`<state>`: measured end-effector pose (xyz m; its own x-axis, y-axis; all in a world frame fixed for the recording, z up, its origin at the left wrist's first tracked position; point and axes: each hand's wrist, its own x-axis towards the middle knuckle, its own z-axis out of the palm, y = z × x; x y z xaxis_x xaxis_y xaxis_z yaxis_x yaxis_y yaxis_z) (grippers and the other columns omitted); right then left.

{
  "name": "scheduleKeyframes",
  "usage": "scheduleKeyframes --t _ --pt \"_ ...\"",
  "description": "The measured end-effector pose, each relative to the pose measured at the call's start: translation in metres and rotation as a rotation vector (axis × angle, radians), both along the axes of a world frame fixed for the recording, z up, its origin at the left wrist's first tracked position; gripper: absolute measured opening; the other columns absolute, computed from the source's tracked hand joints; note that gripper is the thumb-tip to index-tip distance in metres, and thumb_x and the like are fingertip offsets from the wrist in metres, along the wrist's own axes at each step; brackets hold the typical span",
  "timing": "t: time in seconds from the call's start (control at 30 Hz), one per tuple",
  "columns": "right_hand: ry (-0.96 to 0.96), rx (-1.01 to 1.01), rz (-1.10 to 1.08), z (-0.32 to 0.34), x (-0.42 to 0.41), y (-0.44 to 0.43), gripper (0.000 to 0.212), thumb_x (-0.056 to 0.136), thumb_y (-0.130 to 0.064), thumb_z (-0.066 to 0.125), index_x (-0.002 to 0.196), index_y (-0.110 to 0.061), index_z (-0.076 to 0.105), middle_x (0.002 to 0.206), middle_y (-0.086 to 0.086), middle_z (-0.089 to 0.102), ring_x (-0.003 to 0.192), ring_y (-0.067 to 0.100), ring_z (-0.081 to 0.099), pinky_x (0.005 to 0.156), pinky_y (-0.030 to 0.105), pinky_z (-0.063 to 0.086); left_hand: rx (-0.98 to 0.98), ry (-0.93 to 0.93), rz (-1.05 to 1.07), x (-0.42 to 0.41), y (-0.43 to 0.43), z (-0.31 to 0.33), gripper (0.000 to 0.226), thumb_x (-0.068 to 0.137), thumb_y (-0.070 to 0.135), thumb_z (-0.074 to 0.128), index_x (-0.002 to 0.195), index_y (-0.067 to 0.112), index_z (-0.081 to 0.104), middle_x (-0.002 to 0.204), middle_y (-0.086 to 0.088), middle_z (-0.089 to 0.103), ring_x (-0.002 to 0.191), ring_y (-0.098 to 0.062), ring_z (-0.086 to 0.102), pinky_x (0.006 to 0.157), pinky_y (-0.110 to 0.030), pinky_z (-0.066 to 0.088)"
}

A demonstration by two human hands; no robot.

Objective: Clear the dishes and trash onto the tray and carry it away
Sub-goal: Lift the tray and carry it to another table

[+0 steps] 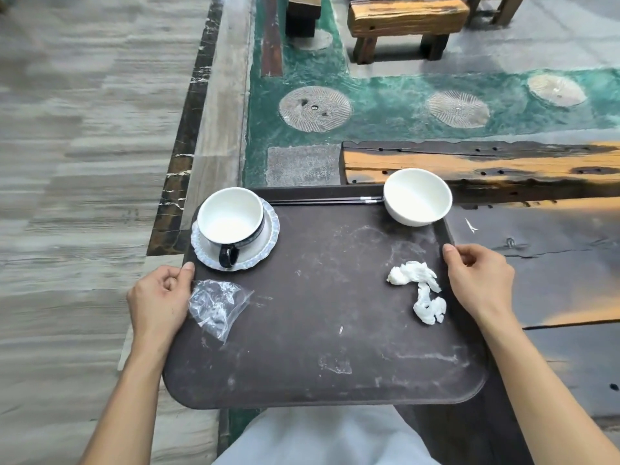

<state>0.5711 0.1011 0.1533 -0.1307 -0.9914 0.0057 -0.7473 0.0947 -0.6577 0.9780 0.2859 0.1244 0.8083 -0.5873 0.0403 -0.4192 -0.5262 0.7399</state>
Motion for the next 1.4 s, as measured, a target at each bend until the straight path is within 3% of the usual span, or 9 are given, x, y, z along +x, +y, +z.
scheduleKeyframes --t 0.17,0.37,0.6,0.77,0.83,0.97,1.17,1.4 --pt "-0.018 0.050 0.016 0.000 0.019 -0.035 0.028 0.095 -0.039 0.058 0.087 -0.017 0.072 0.069 -0.009 0.063 0.080 0.025 0.058 0.079 0.031 0.038 0.018 0.000 0.018 0.017 -0.025 -0.005 0.033 0.092 0.034 0.066 0.066 0.016 0.063 0.050 -0.006 0.051 0.055 -0.016 0.047 0.068 -0.032 0.042" --pt "-0.014 0.043 0.052 -0.007 0.041 -0.093 0.026 0.095 -0.037 0.059 0.086 -0.013 0.067 0.070 -0.005 0.061 0.080 0.024 0.056 0.077 0.029 0.036 0.044 -0.016 0.062 0.029 -0.074 -0.005 0.035 0.093 0.037 0.065 0.067 0.014 0.063 0.055 -0.014 0.057 0.060 -0.031 0.055 0.070 -0.035 0.043" --pt "-0.029 0.013 0.115 -0.002 0.060 -0.184 0.023 0.094 -0.035 0.061 0.087 -0.014 0.068 0.073 -0.004 0.065 0.078 0.023 0.059 0.073 0.029 0.036 0.014 -0.001 0.119 0.034 -0.147 -0.006 0.035 0.093 0.039 0.065 0.067 0.014 0.063 0.053 -0.010 0.055 0.060 -0.017 0.050 0.065 -0.031 0.039" --pt "-0.019 0.003 0.152 0.000 0.062 -0.218 0.021 0.094 -0.035 0.060 0.088 -0.016 0.067 0.070 -0.012 0.060 0.078 0.022 0.058 0.075 0.028 0.034 0.002 -0.005 0.107 0.037 -0.176 0.001 0.036 0.093 0.040 0.064 0.068 0.013 0.063 0.056 -0.017 0.059 0.064 -0.024 0.053 0.070 -0.033 0.043" --pt "0.014 0.053 0.168 -0.006 0.083 -0.294 0.022 0.094 -0.035 0.060 0.088 -0.015 0.067 0.069 -0.011 0.059 0.078 0.022 0.056 0.075 0.028 0.034 0.034 -0.005 0.161 0.053 -0.238 -0.009 0.036 0.093 0.039 0.064 0.069 0.012 0.064 0.057 -0.019 0.059 0.064 -0.025 0.052 0.069 -0.032 0.043" --pt "-0.013 0.035 0.180 -0.005 0.088 -0.309 0.024 0.095 -0.033 0.060 0.084 -0.012 0.065 0.067 -0.006 0.058 0.077 0.025 0.055 0.073 0.028 0.032 0.014 -0.003 0.145 0.059 -0.256 0.001 0.036 0.093 0.041 0.064 0.070 0.012 0.064 0.057 -0.019 0.057 0.054 -0.025 0.047 0.067 -0.031 0.040" --pt "0.000 0.044 0.140 -0.012 0.129 -0.371 0.025 0.095 -0.034 0.060 0.088 -0.010 0.068 0.070 -0.001 0.060 0.077 0.024 0.054 0.074 0.028 0.032 0.034 -0.003 0.120 0.107 -0.327 -0.003 0.037 0.092 0.041 0.063 0.069 0.013 0.063 0.053 -0.013 0.051 0.050 -0.015 0.038 0.064 -0.030 0.038" --pt "-0.008 0.019 0.074 -0.009 0.205 -0.427 0.022 0.095 -0.032 0.060 0.083 -0.014 0.065 0.070 0.000 0.061 0.077 0.026 0.056 0.076 0.030 0.036 -0.018 0.028 0.046 0.202 -0.412 -0.004 0.038 0.090 0.044 0.063 0.066 0.014 0.061 0.049 -0.005 0.043 0.049 -0.019 0.036 0.071 -0.034 0.042"
